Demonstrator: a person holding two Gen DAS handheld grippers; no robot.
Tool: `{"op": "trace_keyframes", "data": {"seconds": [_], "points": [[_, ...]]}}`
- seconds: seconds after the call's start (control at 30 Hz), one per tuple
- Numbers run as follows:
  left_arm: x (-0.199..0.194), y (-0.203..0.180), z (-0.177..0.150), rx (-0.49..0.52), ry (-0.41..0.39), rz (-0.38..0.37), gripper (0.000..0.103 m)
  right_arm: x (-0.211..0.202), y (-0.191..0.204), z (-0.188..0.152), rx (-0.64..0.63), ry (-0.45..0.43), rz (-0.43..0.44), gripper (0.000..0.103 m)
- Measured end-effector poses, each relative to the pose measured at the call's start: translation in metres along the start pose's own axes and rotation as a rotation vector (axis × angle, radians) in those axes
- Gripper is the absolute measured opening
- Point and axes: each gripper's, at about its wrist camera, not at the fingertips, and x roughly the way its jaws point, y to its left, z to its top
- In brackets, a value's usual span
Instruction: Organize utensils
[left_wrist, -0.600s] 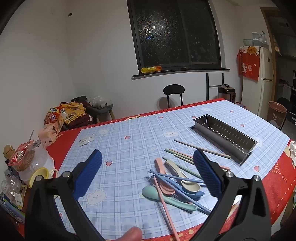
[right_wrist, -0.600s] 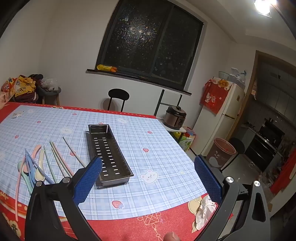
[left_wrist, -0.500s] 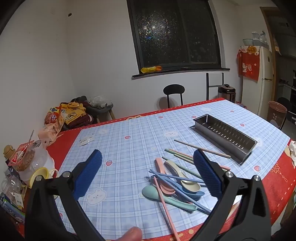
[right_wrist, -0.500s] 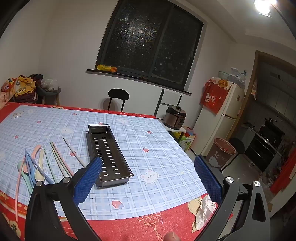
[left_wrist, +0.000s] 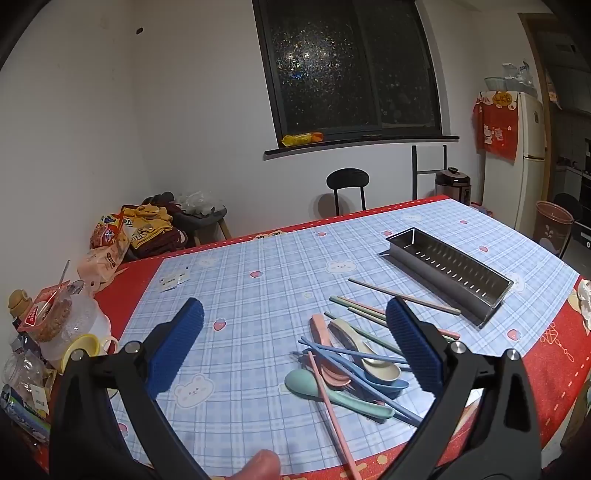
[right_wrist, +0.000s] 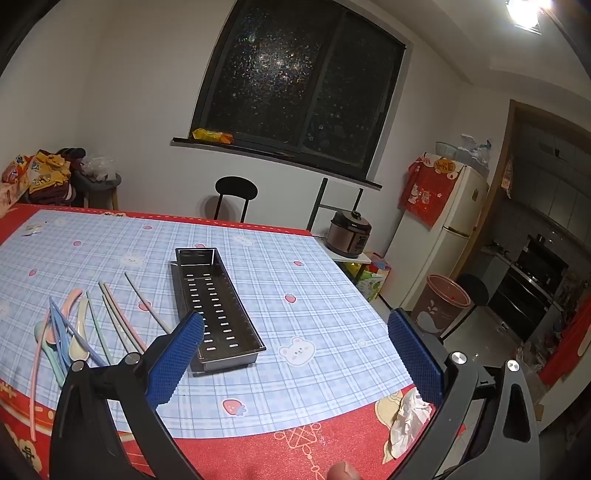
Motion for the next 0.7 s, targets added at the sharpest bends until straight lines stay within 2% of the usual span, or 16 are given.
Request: {"op": "trace_keyframes", "data": {"seconds": [0.7], "points": [[-0.0012,0.0005,-0.0012,0.007,0.002,-0.004,0.098,-0.0001,-0.0021,0.0,0.003,-0.001,0.0,0.098]]}}
